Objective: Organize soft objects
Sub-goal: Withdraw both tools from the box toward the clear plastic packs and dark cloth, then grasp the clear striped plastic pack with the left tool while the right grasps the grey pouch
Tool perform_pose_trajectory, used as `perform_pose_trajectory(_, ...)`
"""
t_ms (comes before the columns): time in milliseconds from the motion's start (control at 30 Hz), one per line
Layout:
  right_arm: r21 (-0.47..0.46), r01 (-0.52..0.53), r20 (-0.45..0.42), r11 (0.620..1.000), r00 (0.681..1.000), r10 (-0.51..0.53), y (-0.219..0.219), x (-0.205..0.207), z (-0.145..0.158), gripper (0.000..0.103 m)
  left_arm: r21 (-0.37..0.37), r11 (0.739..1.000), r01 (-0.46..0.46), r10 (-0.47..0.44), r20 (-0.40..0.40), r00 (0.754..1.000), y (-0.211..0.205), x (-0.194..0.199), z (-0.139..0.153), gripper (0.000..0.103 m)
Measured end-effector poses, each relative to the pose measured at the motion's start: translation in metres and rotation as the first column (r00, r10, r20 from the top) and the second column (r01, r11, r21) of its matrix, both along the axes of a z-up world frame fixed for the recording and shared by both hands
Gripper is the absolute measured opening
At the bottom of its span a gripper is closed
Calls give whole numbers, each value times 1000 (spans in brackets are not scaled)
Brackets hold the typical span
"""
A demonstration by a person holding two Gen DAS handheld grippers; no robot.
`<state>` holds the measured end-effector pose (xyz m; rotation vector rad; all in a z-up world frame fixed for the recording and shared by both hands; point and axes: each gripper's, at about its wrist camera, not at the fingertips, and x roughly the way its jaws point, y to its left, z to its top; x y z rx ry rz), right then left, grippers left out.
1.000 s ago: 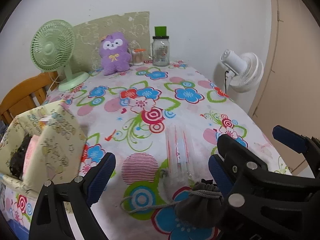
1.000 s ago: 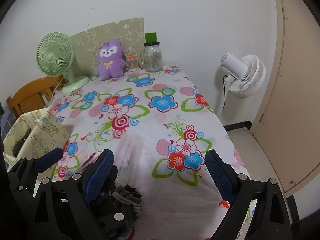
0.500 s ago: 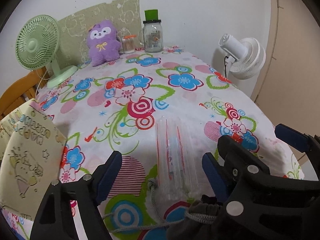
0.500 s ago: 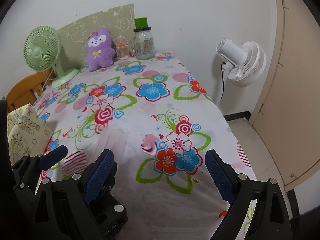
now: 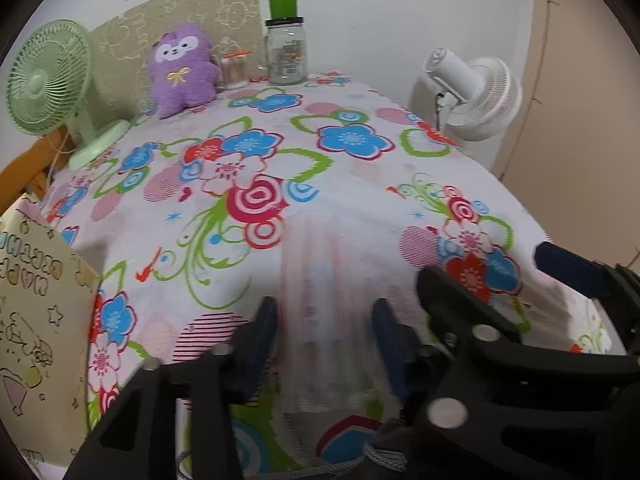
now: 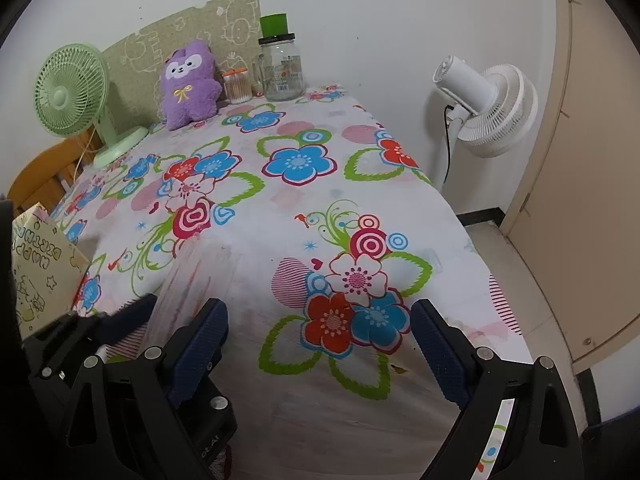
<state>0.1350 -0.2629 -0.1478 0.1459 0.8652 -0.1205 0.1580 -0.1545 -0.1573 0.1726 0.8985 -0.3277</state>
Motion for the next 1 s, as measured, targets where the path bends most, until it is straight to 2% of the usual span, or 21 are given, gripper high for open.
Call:
perform_pose_trajectory(200,-21,-7,7,1000,1000,7,4,-1,2,95,12,1000,7,-7,15,1000,2,-4,3,29)
perform_pose_trajectory(633,-16,-47,62,999,997,48,32,-19,23,95,28,999,-34,32,78,996,29,-25,25,28)
perform_pose_trajectory(1000,-24,-110,74,994,991,111,69,-35,26,95,23,996,-88,86,86,993,67,-47,27,28)
